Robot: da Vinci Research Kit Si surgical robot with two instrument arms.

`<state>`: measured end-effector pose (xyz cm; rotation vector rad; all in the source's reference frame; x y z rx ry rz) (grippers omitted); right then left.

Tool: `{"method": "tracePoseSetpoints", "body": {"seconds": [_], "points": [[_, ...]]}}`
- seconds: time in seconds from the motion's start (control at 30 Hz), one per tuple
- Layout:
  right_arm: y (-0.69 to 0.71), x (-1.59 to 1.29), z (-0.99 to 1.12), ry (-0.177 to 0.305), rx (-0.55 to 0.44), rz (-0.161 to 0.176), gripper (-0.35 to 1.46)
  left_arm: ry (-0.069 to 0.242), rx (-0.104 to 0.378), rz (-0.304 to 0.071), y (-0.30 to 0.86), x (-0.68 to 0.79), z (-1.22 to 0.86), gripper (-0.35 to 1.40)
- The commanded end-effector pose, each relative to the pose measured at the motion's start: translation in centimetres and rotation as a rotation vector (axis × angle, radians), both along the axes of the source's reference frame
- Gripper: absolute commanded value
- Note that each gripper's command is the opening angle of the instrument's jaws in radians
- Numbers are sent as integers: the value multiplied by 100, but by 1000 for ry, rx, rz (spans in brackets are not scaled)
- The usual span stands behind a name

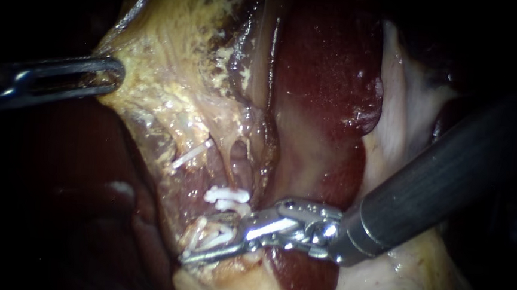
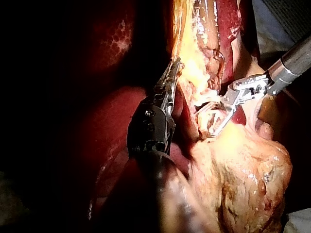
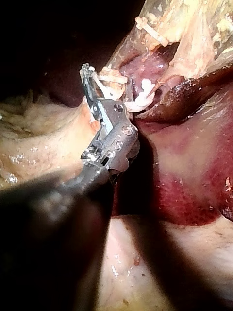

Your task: Clipping third clip right tube

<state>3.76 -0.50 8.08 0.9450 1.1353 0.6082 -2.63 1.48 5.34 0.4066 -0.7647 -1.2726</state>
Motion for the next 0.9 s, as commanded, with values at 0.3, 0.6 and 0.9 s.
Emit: {"method": "tracePoseSetpoints", "body": {"seconds": [0.3, 0.6, 0.9], "points": [[0, -1, -1, 2, 1, -3, 60, 0, 0, 0, 0, 0, -1, -35], [22, -19, -23, -8, -1, 26, 60, 0, 0, 0, 0, 0, -1, -35], [64, -51, -73, 11, -66, 65, 60, 0, 0, 0, 0, 0, -1, -35]]}}
